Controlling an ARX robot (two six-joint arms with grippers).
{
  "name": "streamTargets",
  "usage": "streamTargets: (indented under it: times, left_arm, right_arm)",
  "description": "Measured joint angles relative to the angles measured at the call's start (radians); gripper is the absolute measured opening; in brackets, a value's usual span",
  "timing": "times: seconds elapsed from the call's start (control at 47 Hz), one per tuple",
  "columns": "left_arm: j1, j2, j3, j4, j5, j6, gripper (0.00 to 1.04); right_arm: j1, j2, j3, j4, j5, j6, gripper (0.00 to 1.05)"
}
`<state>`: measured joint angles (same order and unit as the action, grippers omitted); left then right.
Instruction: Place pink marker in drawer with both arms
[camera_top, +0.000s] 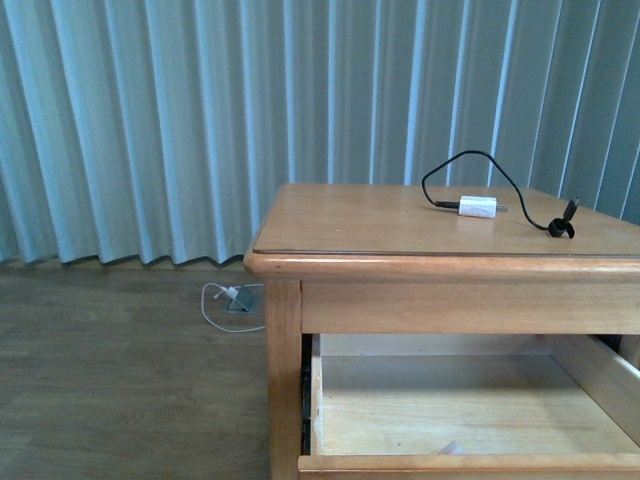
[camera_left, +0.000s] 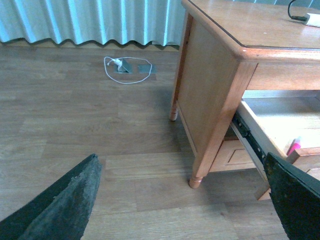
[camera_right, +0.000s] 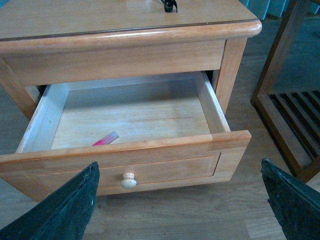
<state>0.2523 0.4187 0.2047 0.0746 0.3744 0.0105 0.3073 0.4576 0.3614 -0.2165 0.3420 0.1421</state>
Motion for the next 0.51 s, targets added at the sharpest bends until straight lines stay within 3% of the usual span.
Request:
streamTargets:
  times: [0.106, 0.234, 0.319, 0.489, 0.51]
  left_arm:
    - [-0.053, -0.043, -0.066, 0.140, -0.172, -0.005, 0.80]
    - [-0.115, -0.105, -0.109, 0.142, -0.244, -0.009, 0.50]
    - [-0.196, -0.137, -0.125, 0.126, -0.353, -0.010, 0.34]
    - [-0.249, -0.182, -0.147, 0.105, -0.372, -0.012, 0.04]
    - [-0.249, -0.190, -0.151, 0.101, -0.373, -0.012, 0.04]
  right_arm:
    - [0.000, 0.000, 0.000, 0.000, 0.000, 0.000, 0.96]
    - [0.000, 0.000, 0.000, 0.000, 0.000, 0.000, 0.96]
    - [0.000, 0.000, 0.000, 0.000, 0.000, 0.000, 0.96]
    - [0.000, 0.000, 0.000, 0.000, 0.000, 0.000, 0.96]
    - [0.000, 0.000, 0.000, 0.000, 0.001, 0.000, 0.96]
